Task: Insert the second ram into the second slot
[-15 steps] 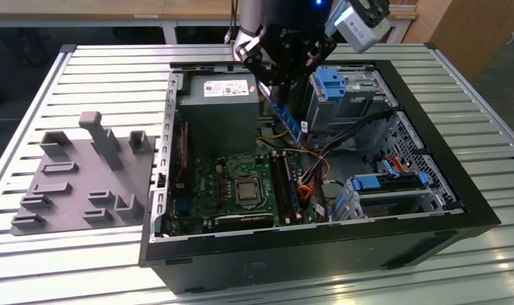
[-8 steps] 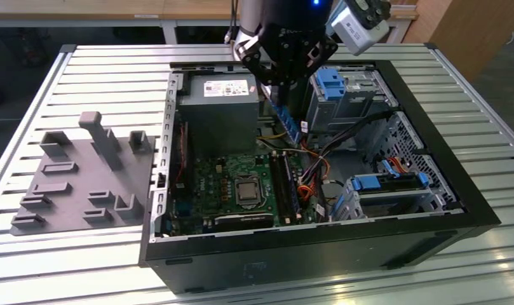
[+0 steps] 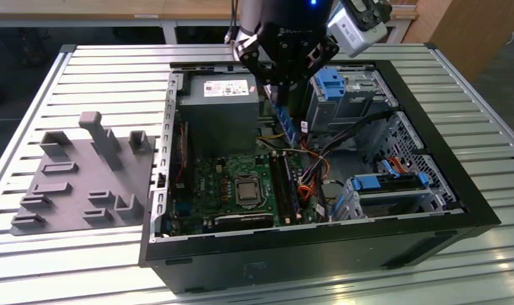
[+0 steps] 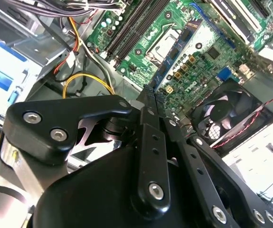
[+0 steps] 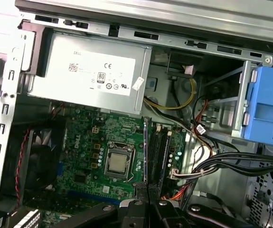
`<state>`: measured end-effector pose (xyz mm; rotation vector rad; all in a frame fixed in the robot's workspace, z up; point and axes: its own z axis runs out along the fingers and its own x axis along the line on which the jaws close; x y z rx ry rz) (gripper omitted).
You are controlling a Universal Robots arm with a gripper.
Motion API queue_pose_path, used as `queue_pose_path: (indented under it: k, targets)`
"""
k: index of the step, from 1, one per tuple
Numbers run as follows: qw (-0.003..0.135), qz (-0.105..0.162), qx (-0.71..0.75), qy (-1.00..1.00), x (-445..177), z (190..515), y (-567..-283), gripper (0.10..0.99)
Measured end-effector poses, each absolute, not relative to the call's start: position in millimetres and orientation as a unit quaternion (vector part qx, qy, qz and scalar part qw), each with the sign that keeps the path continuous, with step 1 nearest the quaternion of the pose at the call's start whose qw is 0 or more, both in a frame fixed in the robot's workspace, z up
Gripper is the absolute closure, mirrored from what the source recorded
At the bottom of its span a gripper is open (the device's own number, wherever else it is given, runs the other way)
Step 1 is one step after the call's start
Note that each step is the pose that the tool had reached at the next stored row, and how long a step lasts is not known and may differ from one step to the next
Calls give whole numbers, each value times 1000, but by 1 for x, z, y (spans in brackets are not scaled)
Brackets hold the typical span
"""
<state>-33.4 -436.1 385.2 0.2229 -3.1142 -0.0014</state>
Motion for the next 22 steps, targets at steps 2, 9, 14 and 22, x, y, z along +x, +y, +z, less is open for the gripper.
queue_pose_path:
  k: [2, 9, 14, 22]
  targets:
    - [10, 0, 61, -998, -33, 385, -436, 969]
    - [10, 1, 13, -1000, -33, 385, -436, 969]
    - [10, 1, -14, -1000, -33, 384, -436, 969]
    - [10, 1, -16, -1000, -33, 379, -436, 969]
